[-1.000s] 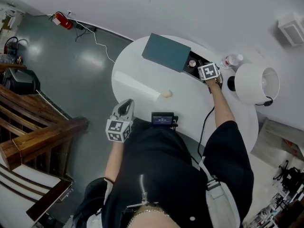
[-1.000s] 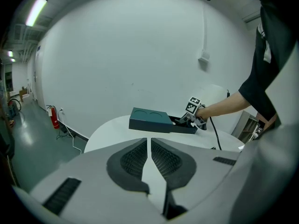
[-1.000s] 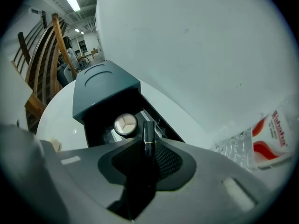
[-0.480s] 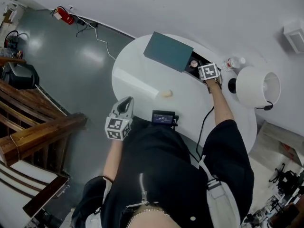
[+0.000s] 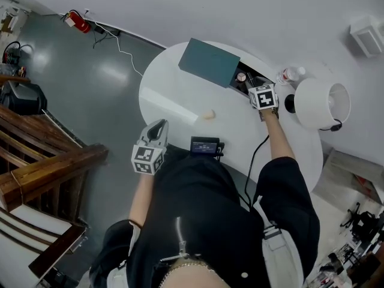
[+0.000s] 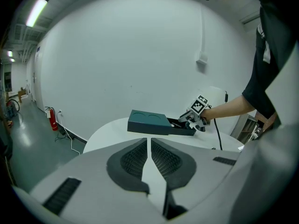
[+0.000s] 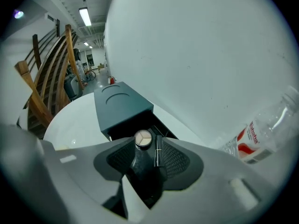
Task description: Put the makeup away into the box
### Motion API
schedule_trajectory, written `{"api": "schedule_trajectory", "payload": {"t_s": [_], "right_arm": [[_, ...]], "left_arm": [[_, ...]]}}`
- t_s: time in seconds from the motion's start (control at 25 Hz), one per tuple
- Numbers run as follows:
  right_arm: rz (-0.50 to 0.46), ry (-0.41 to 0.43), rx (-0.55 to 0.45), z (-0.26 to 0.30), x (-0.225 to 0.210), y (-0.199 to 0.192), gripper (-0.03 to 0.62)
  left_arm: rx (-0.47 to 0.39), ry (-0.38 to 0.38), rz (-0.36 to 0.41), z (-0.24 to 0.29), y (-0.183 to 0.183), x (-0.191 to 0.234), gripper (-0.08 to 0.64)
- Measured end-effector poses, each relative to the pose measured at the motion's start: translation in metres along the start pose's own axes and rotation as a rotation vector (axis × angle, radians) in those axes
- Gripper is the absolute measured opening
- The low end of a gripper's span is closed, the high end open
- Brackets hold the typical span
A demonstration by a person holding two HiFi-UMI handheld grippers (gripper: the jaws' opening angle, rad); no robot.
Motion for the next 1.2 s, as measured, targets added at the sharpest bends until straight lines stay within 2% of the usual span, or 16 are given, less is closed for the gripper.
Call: {"api": "schedule_trajectory", "payload": {"t_s": [0.28, 0.6, 0.92, 1.2], "right_arm": [[-0.017, 0.084, -0.059, -0.022, 0.035, 0.0, 0.166], [-0.132, 0.244, -0.071, -0.027, 0.102, -0.004, 0.163], [-0.213, 0.44, 0.017, -0.014, 0.173, -0.027, 0.163], [-0.247, 0.509, 0.12, 0.002, 0.201, -0.06, 0.163]], "left_arm": [[-0.02, -0.005, 0.003, -0.006, 0.0, -0.003, 0.015], [-0.036, -0.002, -0.002, -0.015, -0.004, -0.008, 0.015], [-0.052, 0.034, -0.025, -0.032, -0.012, -0.002, 0.015], [-0.063, 0.062, -0.043, -0.041, -0.015, 0.005, 0.015]]}}
Point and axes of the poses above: the fingertips, and each gripper's own axes: z forward along the fingers, x to its left, y out of its top, the point moved 3 cm from there along -z, backward along the fingers, and after that the axes turned 3 degrees about z, right-handed, at the moved point
